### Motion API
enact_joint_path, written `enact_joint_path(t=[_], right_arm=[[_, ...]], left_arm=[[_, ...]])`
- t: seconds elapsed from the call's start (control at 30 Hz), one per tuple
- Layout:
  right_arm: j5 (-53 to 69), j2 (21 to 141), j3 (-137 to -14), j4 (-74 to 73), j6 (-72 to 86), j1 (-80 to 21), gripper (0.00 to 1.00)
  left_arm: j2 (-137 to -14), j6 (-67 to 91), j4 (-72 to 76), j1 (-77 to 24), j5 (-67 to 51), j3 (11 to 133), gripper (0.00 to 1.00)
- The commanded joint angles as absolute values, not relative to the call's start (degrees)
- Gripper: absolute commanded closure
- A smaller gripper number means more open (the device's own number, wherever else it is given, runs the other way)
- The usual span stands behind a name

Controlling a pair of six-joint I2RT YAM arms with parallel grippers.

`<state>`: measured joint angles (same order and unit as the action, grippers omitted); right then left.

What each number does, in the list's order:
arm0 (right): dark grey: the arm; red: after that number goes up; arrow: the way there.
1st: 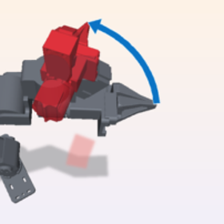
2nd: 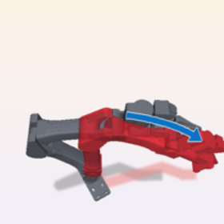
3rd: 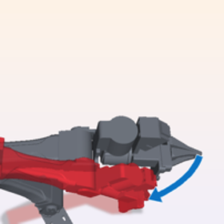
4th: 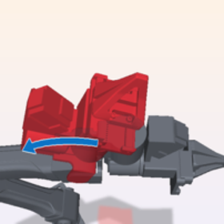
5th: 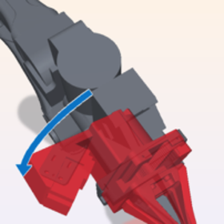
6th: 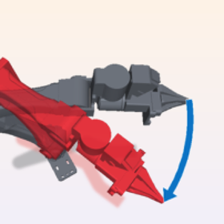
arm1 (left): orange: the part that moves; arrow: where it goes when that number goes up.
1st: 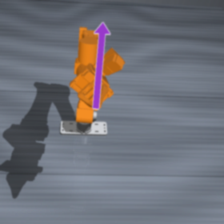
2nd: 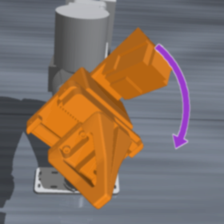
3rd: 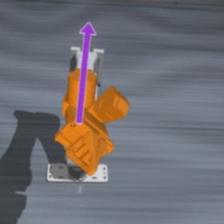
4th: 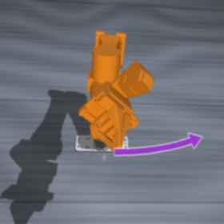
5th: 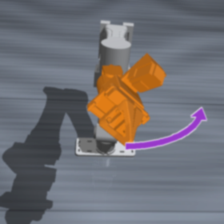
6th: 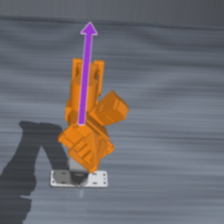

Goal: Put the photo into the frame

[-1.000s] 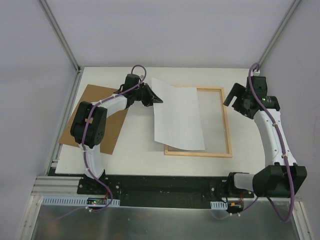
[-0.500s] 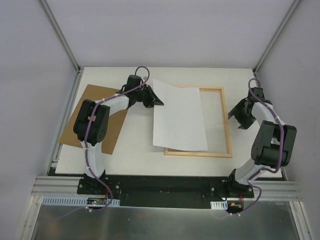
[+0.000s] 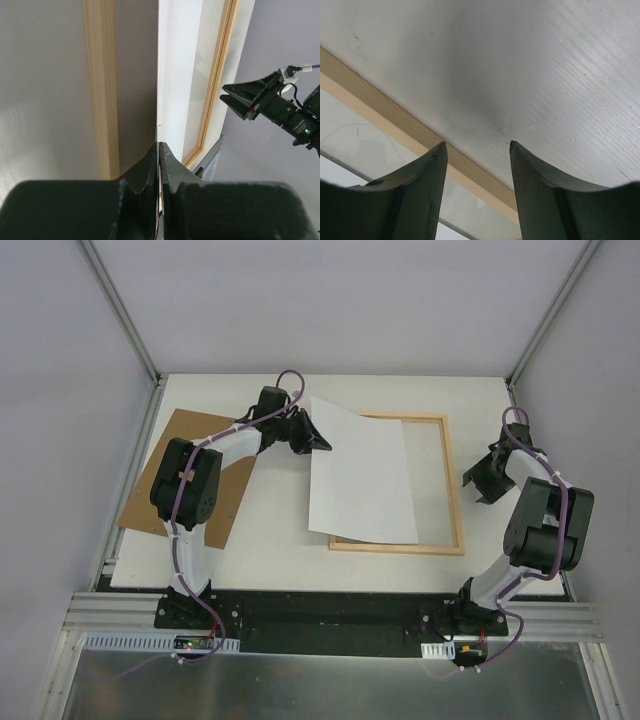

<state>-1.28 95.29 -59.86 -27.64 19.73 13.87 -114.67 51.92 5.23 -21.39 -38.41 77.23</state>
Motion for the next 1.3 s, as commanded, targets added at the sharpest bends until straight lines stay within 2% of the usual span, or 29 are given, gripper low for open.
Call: enact_joint_path(t=[0.0, 0.2, 0.4, 1.27], right_arm=[[-2.72, 95.01, -59.68, -26.98, 21.01, 14.76, 0.46], [-0.79, 97.03, -60.12, -27.16, 20.74, 14.68, 0.51], [2.02, 100.02, -60.73, -27.16, 21.09, 13.8, 0.69], [2.29, 103.97, -64.95, -27.24, 24.79, -3.77, 0.71]], left_arm=[[-115.05, 50.01, 3.96, -21.62, -40.34, 81.47, 1.0], [-115.93, 49.4, 3.43, -21.62, -39.99, 82.7, 1.0], [-115.66, 48.61, 3.34, -21.62, -39.38, 82.88, 1.0], [-116.28, 43.33, 1.41, -17.67, -37.88, 80.33, 1.0]])
